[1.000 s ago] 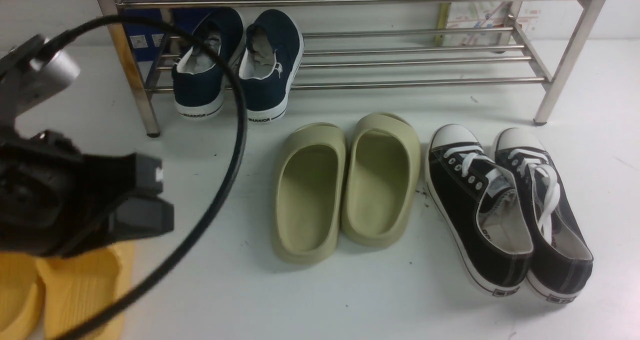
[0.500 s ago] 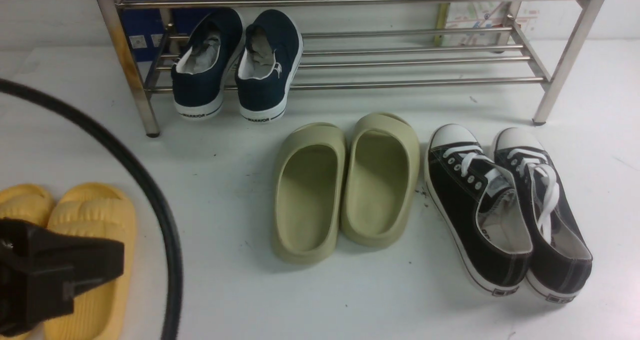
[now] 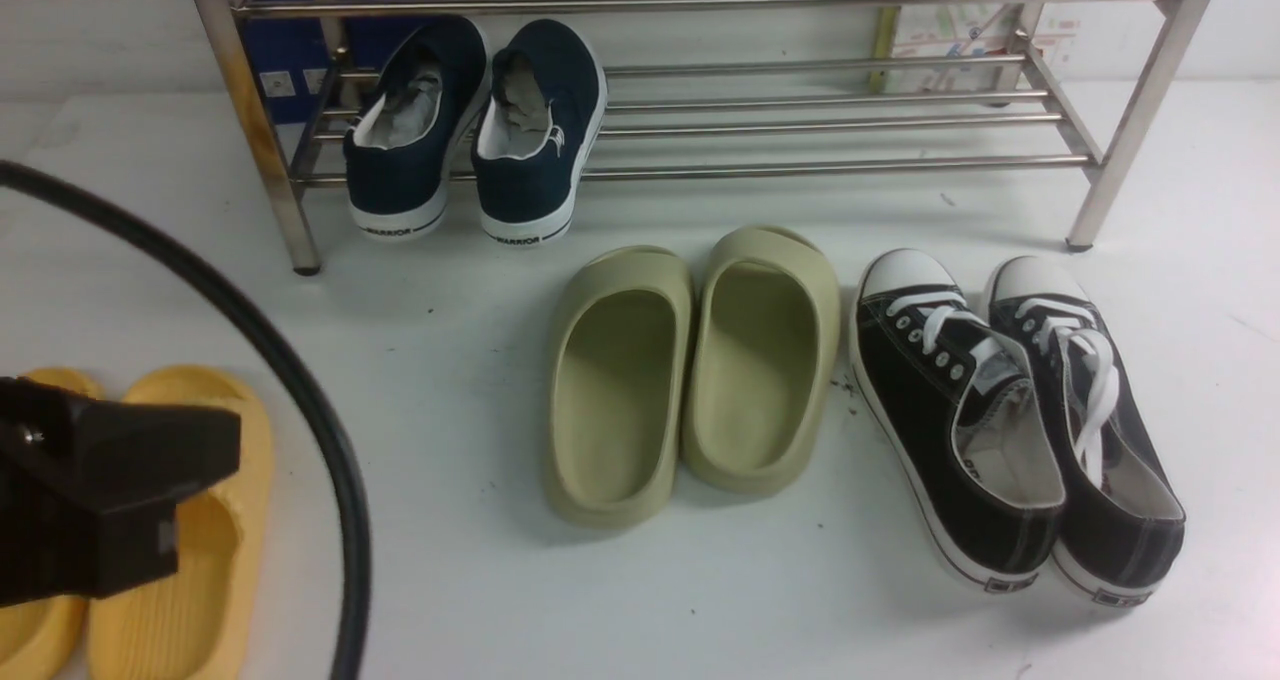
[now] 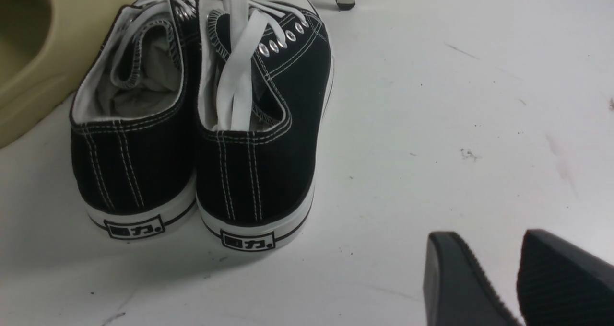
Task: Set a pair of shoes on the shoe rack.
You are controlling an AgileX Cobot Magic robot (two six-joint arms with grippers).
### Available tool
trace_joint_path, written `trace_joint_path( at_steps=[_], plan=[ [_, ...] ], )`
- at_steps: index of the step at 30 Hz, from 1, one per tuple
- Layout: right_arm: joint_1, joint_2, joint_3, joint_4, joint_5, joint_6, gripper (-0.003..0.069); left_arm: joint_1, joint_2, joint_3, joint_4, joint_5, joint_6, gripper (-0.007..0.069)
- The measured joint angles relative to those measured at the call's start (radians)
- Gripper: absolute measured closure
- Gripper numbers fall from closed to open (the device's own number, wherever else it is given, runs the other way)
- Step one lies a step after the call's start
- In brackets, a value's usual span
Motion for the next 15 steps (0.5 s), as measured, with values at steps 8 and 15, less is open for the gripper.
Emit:
trace_joint_path(
  at_steps=[8,15],
  plan=[
    [0.0,0.0,0.0,0.0,0.0,0.0,0.0419,0.068,-0.43,0.427,0.125,-0.416,0.0,0.0638],
    [0.0,0.0,0.0,0.0,0.0,0.0,0.0419,0.171,-0.656,0.771,0.197,-0.509,0.0,0.0638]
  ],
)
